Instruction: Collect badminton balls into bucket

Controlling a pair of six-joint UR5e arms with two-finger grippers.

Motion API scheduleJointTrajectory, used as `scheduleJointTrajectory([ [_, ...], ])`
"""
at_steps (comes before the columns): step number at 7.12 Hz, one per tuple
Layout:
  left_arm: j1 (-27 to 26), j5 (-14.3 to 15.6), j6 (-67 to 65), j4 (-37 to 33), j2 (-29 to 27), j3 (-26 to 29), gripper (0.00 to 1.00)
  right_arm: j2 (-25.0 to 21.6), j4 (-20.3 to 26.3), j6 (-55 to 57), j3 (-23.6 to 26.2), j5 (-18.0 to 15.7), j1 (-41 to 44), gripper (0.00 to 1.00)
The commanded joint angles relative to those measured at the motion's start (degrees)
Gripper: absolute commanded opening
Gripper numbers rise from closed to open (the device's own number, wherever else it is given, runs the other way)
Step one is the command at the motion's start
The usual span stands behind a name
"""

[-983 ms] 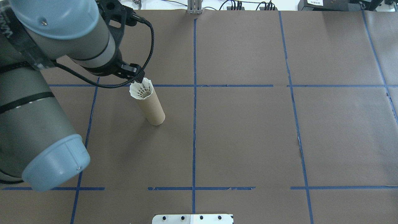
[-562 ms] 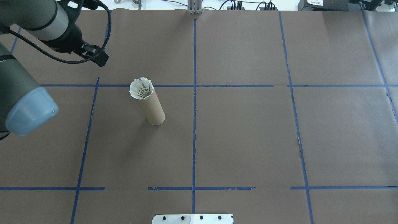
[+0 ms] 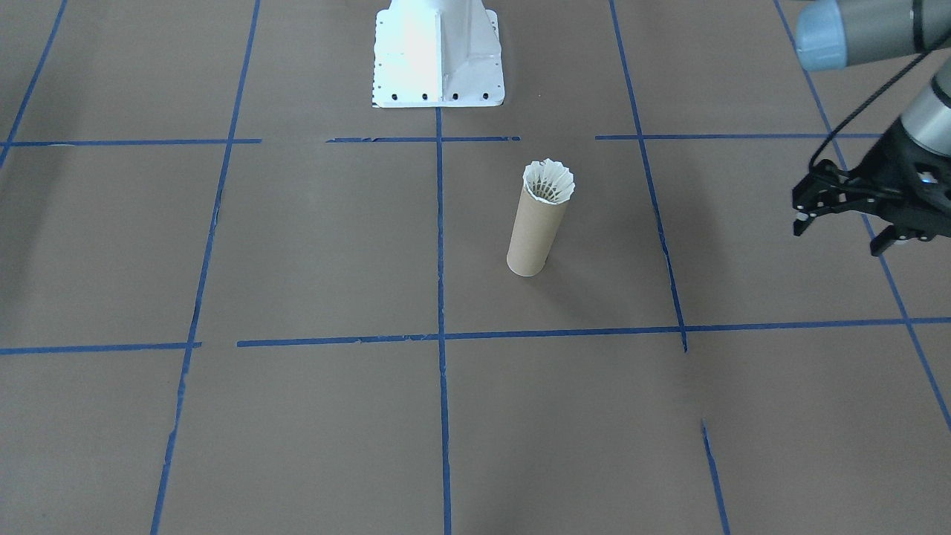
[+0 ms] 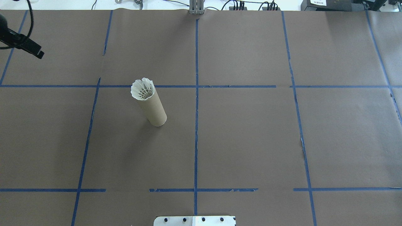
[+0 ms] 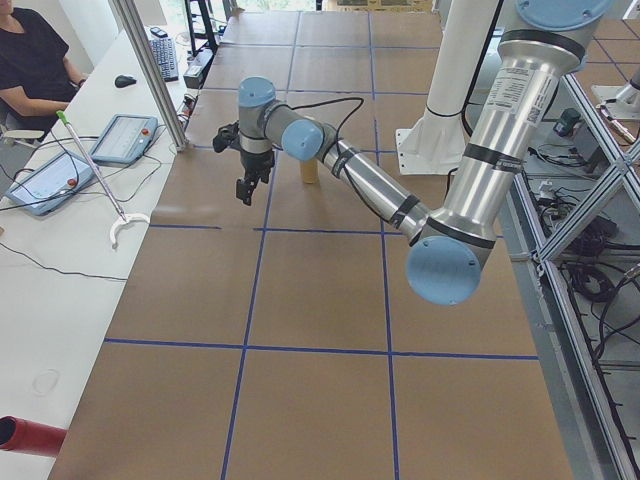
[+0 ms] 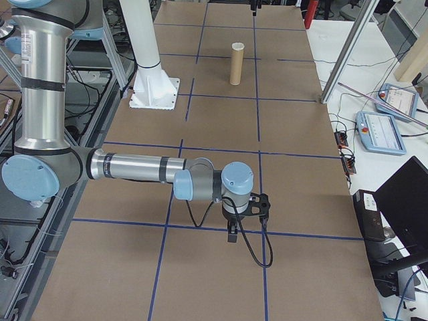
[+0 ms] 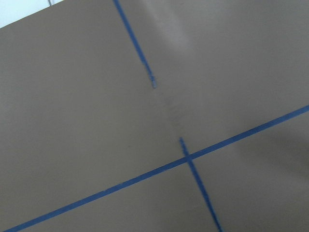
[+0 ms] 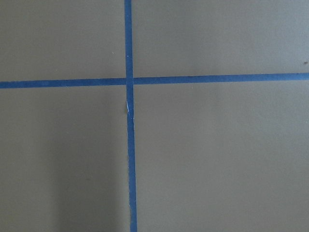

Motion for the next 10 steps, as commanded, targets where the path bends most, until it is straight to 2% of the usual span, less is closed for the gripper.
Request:
scheduleJointTrajectory([
  [1,-9.5,-1.6,11.0,-1.1,7.9,6.7,1.0,-0.1,0.0,0.0,-0.1,0.0,0.0,1.0],
  [4,-17.1,-1.6,11.8,-1.1,13.1,14.0,1.0,0.0,0.0,0.0,-0.1,0.0,0.0,1.0],
  [8,-17.9,-1.9,11.8,-1.1,14.3,15.6,1.0,0.0,0.0,0.0,-0.1,0.0,0.0,1.0],
  [9,-17.9,-7.0,11.7,-1.0,14.4,15.9,1.0,-0.1,0.0,0.0,0.0,0.0,0.0,1.0],
  [10,-17.9,-8.7,11.7,-1.1,14.3,16.3,1.0,0.0,0.0,0.0,-0.1,0.0,0.0,1.0],
])
